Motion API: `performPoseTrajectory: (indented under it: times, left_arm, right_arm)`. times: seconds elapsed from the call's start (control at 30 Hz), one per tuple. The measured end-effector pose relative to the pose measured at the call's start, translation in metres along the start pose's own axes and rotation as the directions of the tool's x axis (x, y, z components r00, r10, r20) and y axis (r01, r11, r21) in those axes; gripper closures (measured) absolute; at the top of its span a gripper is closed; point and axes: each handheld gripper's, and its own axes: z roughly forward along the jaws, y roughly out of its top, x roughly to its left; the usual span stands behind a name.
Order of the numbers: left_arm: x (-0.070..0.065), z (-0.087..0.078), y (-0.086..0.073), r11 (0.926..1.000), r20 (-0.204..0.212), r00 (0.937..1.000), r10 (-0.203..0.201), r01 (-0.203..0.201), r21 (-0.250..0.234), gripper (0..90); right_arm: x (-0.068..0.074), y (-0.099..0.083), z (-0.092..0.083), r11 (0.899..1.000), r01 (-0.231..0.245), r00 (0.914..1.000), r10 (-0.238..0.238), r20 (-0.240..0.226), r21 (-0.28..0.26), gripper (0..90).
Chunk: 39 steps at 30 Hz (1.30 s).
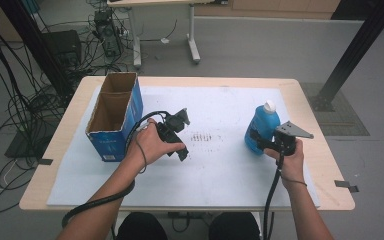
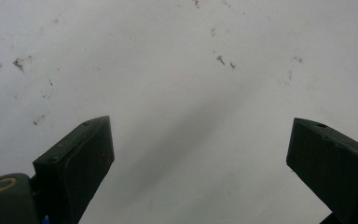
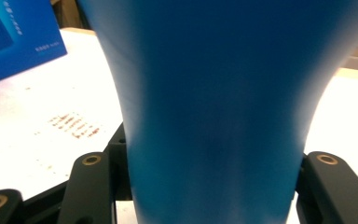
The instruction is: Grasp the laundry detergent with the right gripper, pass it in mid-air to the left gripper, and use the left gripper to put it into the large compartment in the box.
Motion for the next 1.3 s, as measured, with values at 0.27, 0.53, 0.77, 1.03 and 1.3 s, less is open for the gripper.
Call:
performPoseTrajectory:
  times: [0.27, 0.53, 0.77, 1.03, 1.3]
  left_arm:
    - [-0.002, -0.008, -0.004, 0.9995, -0.005, 0.9994, 0.033, -0.033, 0.001, 7.7]
    - [0.001, -0.020, -0.011, 0.9983, 0.010, 0.9984, 0.055, -0.055, -0.020, 7.7]
    - [0.000, -0.028, -0.014, 0.9936, 0.012, 0.9941, 0.108, -0.108, -0.034, 7.6]
    - [-0.005, -0.037, -0.014, 0.9853, 0.018, 0.9857, 0.168, -0.167, -0.035, 7.6]
    - [-0.007, -0.051, -0.014, 0.9755, 0.032, 0.9757, 0.217, -0.215, -0.048, 7.6]
  right_arm:
    - [-0.009, 0.003, 0.000, 1.000, 0.003, 0.9982, -0.004, -0.059, -0.014, 42.8]
    - [-0.022, 0.011, -0.002, 1.000, 0.005, 0.9919, -0.007, -0.127, -0.014, 42.8]
    - [-0.027, 0.020, -0.001, 1.000, 0.024, 0.9740, -0.026, -0.225, -0.010, 42.9]
    - [-0.026, 0.023, 0.007, 0.999, 0.032, 0.9519, -0.025, -0.305, 0.018, 42.9]
    - [-0.026, 0.027, 0.015, 0.998, 0.051, 0.9218, -0.033, -0.386, 0.037, 42.9]
